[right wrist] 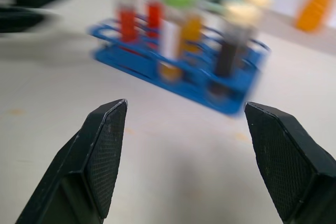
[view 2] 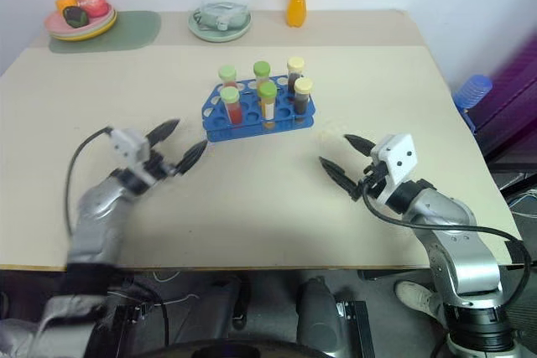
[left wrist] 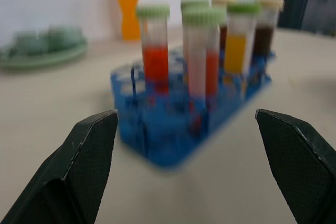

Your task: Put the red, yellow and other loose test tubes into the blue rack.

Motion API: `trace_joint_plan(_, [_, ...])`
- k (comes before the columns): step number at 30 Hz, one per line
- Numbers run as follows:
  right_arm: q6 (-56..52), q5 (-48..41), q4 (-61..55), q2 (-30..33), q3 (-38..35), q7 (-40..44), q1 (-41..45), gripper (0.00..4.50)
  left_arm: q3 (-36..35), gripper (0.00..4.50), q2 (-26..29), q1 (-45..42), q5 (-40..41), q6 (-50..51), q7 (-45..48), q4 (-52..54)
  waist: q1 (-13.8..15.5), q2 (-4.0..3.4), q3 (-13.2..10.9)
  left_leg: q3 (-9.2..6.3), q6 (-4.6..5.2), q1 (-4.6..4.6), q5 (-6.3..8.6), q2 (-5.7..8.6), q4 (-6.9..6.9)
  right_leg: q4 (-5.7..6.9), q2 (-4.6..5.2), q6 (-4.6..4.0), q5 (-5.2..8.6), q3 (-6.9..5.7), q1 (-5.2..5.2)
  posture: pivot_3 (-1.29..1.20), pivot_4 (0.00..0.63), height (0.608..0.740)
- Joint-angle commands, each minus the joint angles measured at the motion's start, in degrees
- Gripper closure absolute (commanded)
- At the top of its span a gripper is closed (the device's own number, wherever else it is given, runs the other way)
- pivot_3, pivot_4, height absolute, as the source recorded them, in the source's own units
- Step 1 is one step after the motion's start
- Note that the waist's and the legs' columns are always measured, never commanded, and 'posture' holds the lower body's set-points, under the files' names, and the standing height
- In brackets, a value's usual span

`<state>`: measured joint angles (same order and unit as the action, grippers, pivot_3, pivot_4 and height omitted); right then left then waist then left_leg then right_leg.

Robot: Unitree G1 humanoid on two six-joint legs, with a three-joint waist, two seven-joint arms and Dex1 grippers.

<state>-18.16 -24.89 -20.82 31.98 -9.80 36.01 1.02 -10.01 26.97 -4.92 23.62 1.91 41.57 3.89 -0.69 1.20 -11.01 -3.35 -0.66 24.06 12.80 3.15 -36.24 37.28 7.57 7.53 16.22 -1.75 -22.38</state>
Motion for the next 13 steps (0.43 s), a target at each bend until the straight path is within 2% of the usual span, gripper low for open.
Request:
trace_joint_plan(1, [2.08, -0.2, 0.29, -0.93, -1.11, 0.11, 0.01, 0.84, -4.59, 0.24, 2.72, 4.75, 4.75, 6.16, -1.42, 9.98, 0.13, -0.04, 0.01, 0.0, 0.0, -0.01, 0.0, 0.0, 0.0, 0.0, 0.0, -0.03, -0.02, 0.0, 0.0, 0.0, 0.15, 0.74])
trace_joint_plan(7, [5.39, 0.65, 6.87, 0.49, -2.21, 3.67, 0.36, 0.84, -8.5, 0.24, 3.73, 13.21, 6.5, 9.07, -2.99, 16.81, 0.19, -0.08, 0.04, -0.01, 0.01, -0.03, 0.01, 0.0, 0.0, -0.06, 0.0, -0.07, -0.04, 0.0, 0.06, 0.0, 0.15, 0.74])
trace_joint_plan(13, [9.75, 1.57, 11.89, 1.82, -3.77, 6.92, -2.18, 0.84, -10.75, 0.24, 6.35, 14.35, 8.52, 11.76, -1.08, 16.19, 0.17, -0.08, 0.04, 0.01, 0.01, -0.03, 0.01, 0.0, 0.02, -0.06, -0.01, -0.07, -0.04, -0.01, 0.06, 0.0, 0.15, 0.74])
